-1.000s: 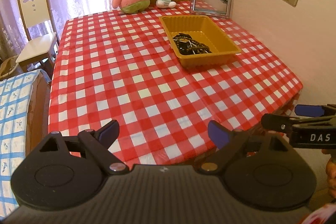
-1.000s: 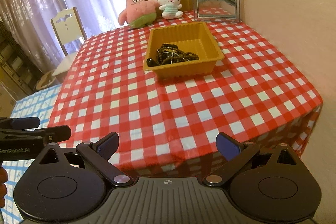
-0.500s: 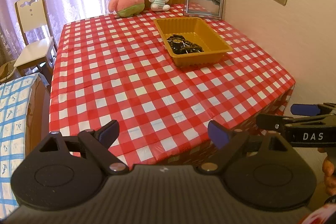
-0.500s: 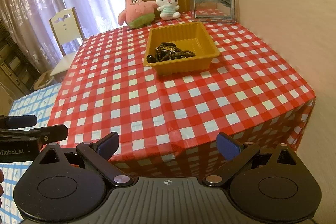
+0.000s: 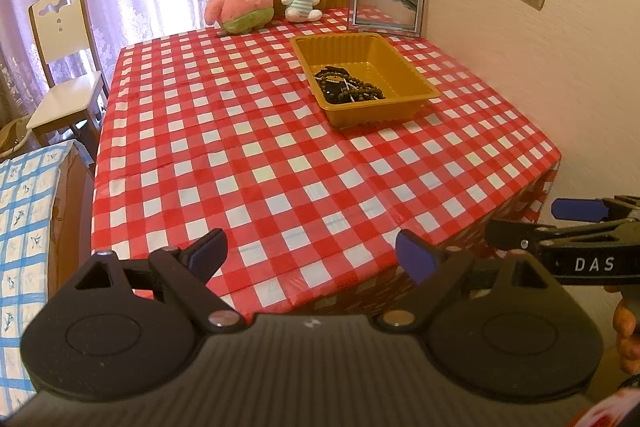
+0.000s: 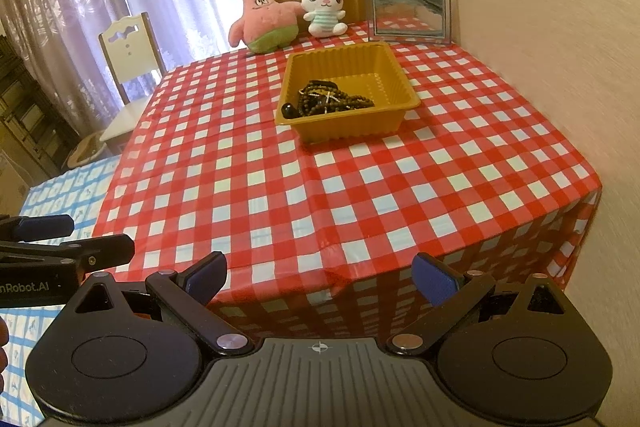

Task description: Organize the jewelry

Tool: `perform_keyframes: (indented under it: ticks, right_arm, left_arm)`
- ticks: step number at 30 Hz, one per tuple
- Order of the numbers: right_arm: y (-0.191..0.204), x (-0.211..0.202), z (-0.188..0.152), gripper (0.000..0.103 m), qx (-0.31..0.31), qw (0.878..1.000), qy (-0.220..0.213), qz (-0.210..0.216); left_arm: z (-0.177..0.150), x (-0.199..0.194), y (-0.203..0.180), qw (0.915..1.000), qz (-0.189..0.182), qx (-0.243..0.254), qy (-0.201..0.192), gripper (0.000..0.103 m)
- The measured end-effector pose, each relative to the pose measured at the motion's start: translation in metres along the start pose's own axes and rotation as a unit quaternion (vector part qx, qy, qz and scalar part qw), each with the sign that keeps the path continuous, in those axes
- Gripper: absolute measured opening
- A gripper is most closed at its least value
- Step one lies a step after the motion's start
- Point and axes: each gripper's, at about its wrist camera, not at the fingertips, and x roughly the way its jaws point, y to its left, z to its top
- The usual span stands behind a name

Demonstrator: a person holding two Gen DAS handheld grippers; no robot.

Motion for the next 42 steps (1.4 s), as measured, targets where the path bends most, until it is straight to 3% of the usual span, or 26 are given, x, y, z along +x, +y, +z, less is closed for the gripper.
perform_keyframes:
  ticks: [42]
  right_arm:
    - [-0.0007,0.0019,0.0023,0.098,0.001,1.0,0.001,0.001]
  left_arm:
    - [0.0072,0.0025,-0.0066,1.0,0.002,0.001,-0.001,0.09]
